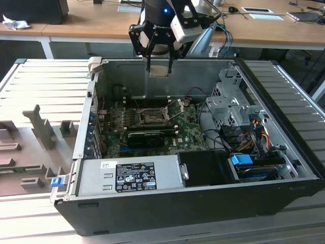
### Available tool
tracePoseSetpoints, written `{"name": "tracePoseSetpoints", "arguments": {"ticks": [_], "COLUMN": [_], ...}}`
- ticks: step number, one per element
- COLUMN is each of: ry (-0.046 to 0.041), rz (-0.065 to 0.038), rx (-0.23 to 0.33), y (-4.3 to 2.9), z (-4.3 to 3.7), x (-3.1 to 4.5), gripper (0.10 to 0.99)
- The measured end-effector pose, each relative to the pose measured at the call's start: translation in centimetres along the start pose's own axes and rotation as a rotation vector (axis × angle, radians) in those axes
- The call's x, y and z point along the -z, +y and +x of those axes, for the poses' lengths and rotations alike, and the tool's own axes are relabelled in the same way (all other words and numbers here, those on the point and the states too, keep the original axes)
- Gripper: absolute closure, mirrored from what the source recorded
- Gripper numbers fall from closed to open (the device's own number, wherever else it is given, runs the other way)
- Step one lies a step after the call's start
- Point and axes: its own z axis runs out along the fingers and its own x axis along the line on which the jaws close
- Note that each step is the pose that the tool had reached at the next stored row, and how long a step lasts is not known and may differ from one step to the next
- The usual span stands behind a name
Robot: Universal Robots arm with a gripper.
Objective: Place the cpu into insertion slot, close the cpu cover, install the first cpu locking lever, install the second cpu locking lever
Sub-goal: 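Place the cpu into insertion slot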
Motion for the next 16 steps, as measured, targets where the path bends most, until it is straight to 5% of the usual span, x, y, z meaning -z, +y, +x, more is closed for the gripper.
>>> {"name": "tracePoseSetpoints", "arguments": {"ticks": [16], "ry": [-0.0015], "rz": [0.0], "rx": [-0.017], "y": [0.0], "z": [0.0], "x": [-0.01], "gripper": [0.557]}}
